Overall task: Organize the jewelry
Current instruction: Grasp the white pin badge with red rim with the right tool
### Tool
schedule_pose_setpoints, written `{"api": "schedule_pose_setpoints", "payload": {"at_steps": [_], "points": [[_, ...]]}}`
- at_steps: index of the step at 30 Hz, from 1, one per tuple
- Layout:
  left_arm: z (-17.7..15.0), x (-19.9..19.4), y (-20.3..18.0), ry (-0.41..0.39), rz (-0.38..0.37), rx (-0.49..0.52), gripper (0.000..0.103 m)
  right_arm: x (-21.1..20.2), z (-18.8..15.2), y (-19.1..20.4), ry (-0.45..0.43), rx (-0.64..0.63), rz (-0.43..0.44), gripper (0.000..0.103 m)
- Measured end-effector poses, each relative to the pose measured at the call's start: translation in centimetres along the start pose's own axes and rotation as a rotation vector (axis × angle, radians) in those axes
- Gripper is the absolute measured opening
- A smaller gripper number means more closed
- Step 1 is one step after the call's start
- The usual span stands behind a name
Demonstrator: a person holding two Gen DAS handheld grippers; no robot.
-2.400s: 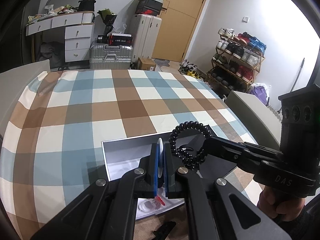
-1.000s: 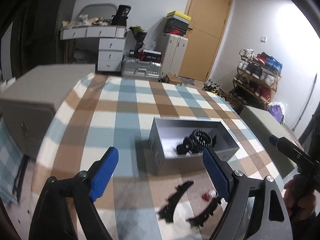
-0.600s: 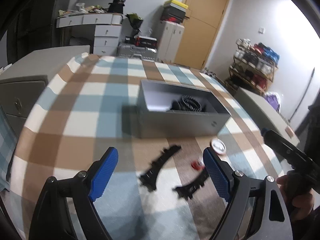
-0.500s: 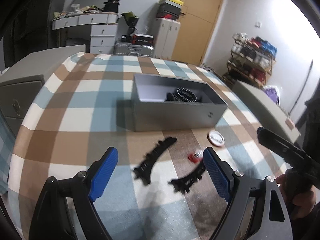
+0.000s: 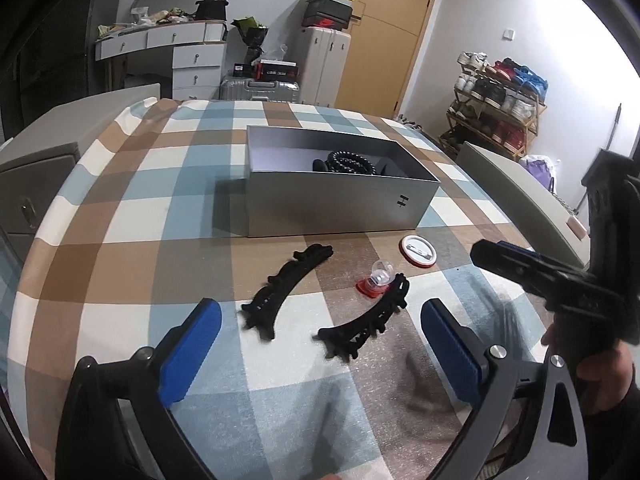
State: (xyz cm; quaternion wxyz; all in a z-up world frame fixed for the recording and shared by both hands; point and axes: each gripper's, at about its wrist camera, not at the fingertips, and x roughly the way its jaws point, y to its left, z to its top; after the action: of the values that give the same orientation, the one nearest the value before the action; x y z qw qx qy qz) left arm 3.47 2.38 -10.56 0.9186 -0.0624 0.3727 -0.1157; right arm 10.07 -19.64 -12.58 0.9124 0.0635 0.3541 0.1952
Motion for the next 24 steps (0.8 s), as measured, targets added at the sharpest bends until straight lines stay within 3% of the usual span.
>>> {"api": "schedule_pose_setpoints", "payload": {"at_steps": [4,7,16,24], "points": [[-0.3,0.0,0.4,0.006,0.017,-0.018,0.100,1.7,0.7,-0.2,0.063,-0.033,-0.039,0.103],[-0.2,-0.1,0.7,0.007,0.035,-0.035,0.100,2.8,0.8,-0.5,0.088,-0.025,-0.022,0.101],[0.2,-0.8,0.9,-0.021,0.063,-0.034,0.100,5.3,1.1,0.0,0.156,-0.075,-0.083,0.071],[0.4,-1.0,2.1,-0.030,0.077,-0.079,0.100,6.2,1.1,1.7,0.174,-0.179,-0.145,0.054]]}}
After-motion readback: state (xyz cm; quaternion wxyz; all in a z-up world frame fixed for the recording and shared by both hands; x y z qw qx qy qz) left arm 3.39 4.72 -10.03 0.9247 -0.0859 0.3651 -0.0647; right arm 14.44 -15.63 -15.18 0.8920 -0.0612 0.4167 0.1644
